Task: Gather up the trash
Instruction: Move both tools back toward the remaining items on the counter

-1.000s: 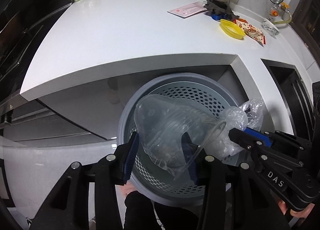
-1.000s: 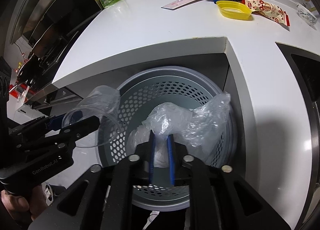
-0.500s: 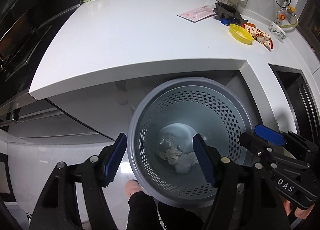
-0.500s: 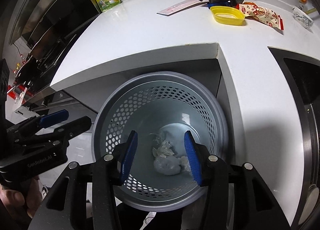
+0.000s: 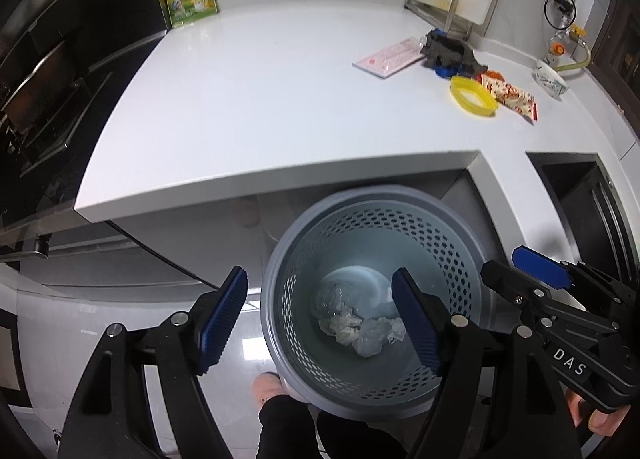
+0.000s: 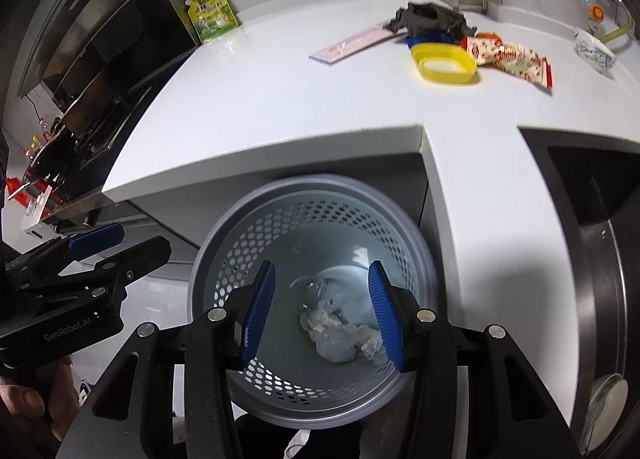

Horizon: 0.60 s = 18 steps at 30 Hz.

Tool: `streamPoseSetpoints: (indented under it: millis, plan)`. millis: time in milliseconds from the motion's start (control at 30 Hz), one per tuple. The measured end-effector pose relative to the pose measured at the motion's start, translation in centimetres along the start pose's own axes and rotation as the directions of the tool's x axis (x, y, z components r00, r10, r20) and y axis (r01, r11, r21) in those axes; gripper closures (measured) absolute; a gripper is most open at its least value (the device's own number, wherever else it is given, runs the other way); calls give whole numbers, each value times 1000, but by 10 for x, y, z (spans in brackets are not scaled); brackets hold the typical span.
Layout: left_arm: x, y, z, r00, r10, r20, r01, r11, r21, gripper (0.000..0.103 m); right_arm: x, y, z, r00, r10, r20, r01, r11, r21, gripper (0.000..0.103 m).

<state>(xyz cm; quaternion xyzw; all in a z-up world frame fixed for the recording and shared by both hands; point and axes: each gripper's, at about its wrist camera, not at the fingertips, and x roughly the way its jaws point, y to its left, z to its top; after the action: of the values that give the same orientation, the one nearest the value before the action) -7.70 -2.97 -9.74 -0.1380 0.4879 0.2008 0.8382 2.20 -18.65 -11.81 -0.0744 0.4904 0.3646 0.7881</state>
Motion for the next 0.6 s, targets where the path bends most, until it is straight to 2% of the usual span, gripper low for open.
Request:
streamPoseSetpoints:
  millis: [433, 600]
  plan:
    - [-41, -4, 27, 994, 24, 109, -22, 1000, -14, 27, -42, -3, 31, 994, -2, 112, 6, 999, -35, 56]
    - [-55, 2, 43, 987, 14, 159, -15, 1000, 5, 22, -50, -2, 43, 989, -17, 146, 22, 999, -34, 55]
